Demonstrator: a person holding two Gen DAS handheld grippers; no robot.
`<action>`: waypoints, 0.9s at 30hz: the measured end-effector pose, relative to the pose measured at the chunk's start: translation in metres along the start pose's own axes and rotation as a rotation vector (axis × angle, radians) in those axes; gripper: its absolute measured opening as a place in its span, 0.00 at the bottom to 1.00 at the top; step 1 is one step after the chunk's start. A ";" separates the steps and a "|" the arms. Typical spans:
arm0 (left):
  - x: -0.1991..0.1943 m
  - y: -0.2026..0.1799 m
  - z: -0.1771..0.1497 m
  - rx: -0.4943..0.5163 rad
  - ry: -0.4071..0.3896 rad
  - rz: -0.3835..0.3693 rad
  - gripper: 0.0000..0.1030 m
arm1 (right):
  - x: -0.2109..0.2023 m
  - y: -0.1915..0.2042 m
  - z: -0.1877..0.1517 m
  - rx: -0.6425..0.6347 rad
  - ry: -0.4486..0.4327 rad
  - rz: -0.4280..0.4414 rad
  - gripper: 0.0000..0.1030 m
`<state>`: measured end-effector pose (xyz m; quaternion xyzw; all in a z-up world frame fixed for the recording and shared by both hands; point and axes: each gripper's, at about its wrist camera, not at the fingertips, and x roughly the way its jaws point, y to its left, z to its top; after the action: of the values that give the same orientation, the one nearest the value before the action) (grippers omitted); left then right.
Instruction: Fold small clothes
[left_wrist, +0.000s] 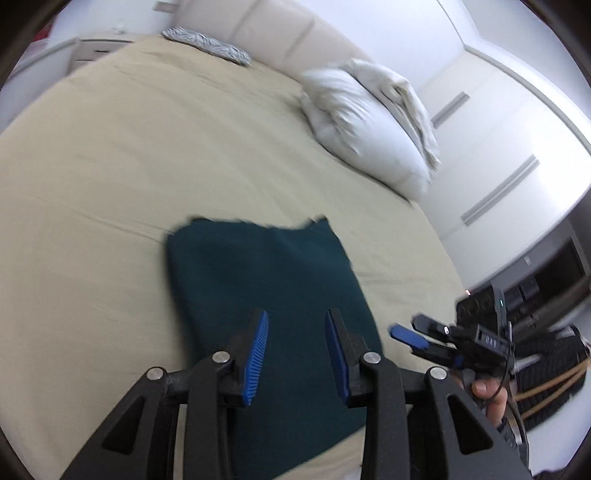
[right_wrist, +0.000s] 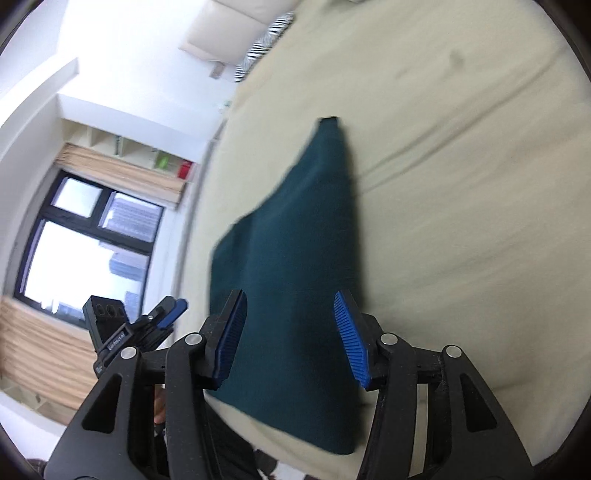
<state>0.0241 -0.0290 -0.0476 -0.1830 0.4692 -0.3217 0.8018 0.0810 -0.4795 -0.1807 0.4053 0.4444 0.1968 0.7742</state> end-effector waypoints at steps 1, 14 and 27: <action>0.011 -0.001 -0.005 0.008 0.025 0.001 0.33 | 0.006 0.006 -0.002 -0.005 0.018 0.041 0.47; 0.047 0.073 -0.045 -0.226 0.096 -0.128 0.12 | 0.039 -0.033 -0.028 0.138 0.075 0.175 0.45; 0.038 0.081 -0.050 -0.254 0.080 -0.185 0.15 | 0.060 -0.019 -0.068 0.089 0.228 0.112 0.48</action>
<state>0.0218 0.0041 -0.1439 -0.3126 0.5190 -0.3393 0.7196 0.0538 -0.4207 -0.2466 0.4384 0.5146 0.2649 0.6877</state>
